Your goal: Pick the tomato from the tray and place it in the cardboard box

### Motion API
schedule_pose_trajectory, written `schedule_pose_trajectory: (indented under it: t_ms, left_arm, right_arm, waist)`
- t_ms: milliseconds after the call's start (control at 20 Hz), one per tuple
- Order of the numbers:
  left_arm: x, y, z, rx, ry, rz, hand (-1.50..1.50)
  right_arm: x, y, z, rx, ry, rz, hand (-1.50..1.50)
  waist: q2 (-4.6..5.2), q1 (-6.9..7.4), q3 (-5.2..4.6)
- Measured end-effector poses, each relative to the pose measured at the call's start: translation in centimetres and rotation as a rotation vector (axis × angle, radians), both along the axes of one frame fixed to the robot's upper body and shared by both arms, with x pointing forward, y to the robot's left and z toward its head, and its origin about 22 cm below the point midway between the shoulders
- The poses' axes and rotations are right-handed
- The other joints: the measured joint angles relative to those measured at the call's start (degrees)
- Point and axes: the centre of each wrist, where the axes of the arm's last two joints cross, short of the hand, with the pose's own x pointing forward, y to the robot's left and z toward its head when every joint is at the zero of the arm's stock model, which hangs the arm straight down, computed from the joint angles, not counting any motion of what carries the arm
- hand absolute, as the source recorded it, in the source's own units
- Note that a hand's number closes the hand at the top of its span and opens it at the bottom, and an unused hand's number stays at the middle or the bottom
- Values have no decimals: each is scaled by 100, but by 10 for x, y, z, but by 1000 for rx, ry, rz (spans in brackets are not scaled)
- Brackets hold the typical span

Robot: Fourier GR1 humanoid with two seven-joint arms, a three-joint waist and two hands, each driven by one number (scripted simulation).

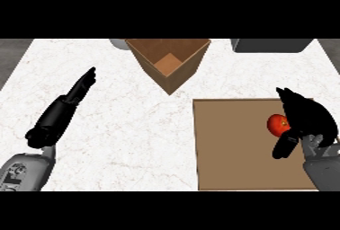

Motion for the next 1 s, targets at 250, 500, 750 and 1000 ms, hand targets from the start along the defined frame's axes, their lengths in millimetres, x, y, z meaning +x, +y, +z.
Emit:
schedule_pose_trajectory:
  t_ms: [250,500,750,1000]
  left_arm:
    - [1,3,0,-9,-2,-3,0]
    - [-5,-4,7,-15,1,2,0]
    - [1,2,4,-10,4,2,0]
    - [6,0,7,-12,6,-1,0]
  right_arm:
    - [8,-4,-18,11,22,-13,-150]
    - [10,-12,-31,-6,46,-40,-150]
    - [13,-18,-42,-31,54,-72,-150]
    - [9,-26,-53,-18,64,-81,-150]
  waist:
    - [2,3,1]
    - [0,4,2]
    - [2,-4,1]
    - [1,-11,1]
